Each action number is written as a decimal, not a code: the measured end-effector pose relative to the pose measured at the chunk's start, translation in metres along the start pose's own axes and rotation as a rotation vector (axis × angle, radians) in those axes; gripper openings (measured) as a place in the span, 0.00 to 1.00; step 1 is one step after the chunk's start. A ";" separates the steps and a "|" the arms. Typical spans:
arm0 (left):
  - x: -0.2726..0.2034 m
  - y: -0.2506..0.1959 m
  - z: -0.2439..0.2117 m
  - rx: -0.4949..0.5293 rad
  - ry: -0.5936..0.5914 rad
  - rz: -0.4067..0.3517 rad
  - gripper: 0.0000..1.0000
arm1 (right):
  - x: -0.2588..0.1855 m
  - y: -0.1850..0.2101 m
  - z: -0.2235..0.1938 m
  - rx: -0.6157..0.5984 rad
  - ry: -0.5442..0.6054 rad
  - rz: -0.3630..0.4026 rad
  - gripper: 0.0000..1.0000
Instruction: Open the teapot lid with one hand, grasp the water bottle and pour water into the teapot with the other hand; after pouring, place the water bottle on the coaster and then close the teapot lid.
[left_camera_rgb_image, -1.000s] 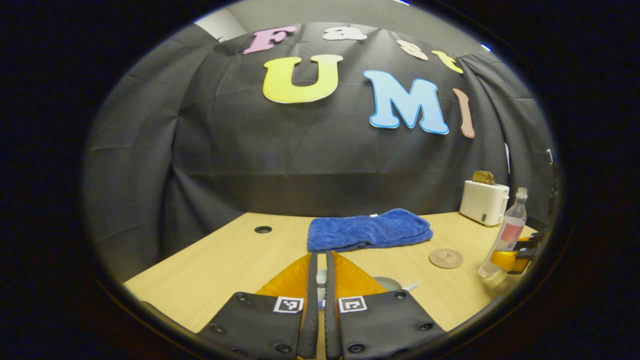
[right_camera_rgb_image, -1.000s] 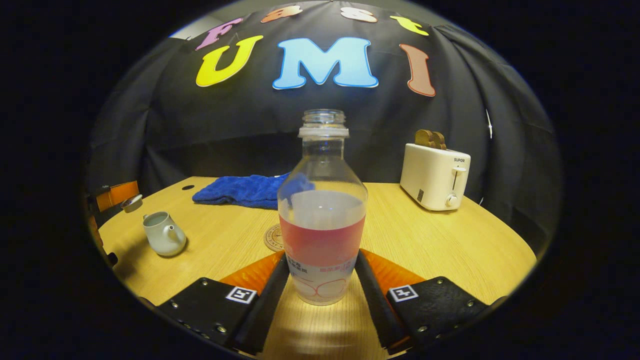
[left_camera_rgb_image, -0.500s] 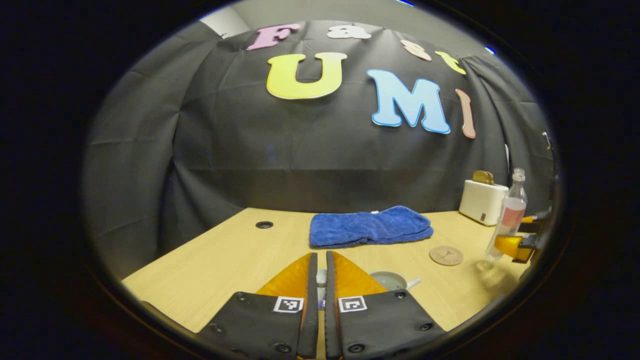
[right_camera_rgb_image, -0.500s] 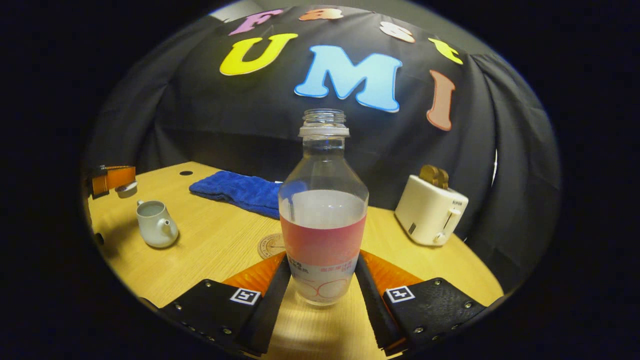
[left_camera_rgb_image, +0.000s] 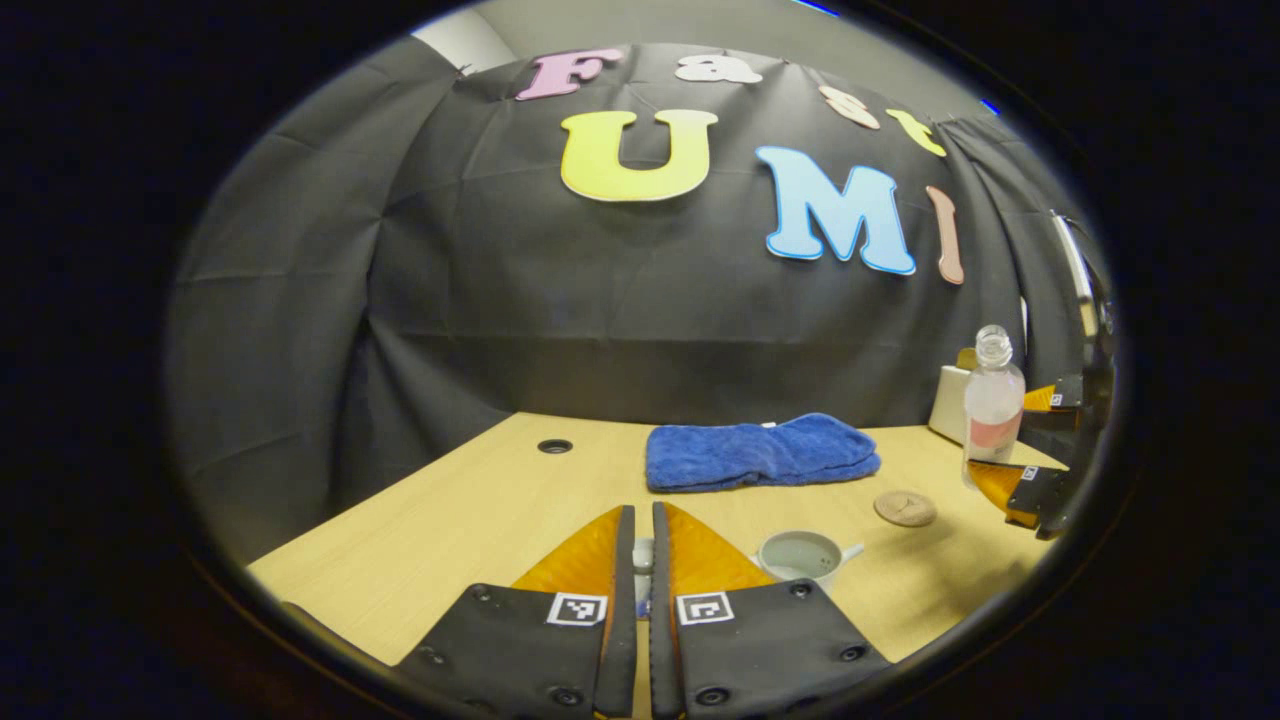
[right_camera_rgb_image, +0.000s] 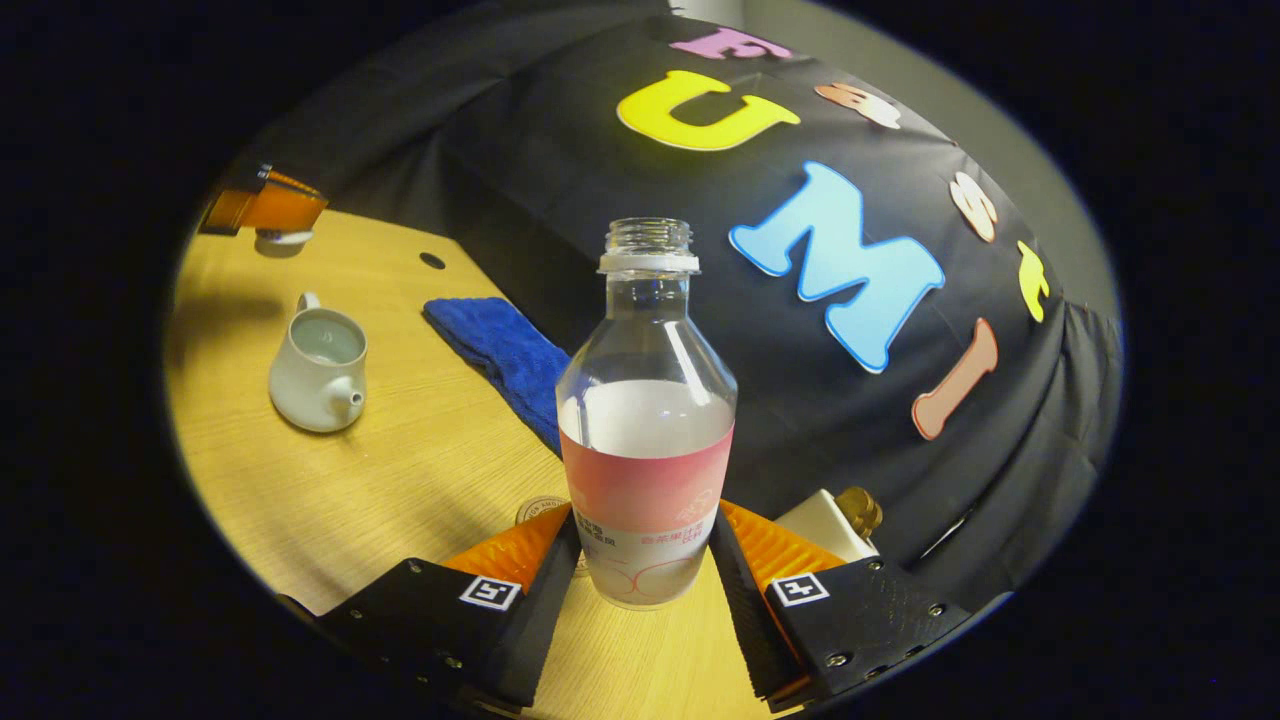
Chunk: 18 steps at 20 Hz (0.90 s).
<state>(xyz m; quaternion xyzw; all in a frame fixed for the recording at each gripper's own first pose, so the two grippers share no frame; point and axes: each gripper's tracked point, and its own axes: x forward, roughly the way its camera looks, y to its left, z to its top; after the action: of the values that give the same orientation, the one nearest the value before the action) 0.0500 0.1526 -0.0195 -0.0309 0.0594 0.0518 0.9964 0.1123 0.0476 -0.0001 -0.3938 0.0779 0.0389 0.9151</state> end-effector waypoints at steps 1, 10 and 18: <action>-0.001 0.005 -0.001 -0.003 0.003 0.006 0.12 | 0.002 0.005 0.004 -0.040 -0.004 0.005 0.76; -0.008 0.033 -0.013 -0.019 0.019 0.041 0.12 | 0.017 0.029 0.038 -0.416 -0.046 -0.010 0.76; -0.009 0.047 -0.020 -0.027 0.030 0.062 0.12 | 0.021 0.034 0.046 -0.697 -0.073 -0.050 0.76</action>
<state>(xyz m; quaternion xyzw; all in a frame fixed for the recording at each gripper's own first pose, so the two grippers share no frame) 0.0339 0.1973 -0.0412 -0.0432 0.0743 0.0829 0.9928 0.1332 0.1050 0.0030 -0.6825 0.0173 0.0548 0.7287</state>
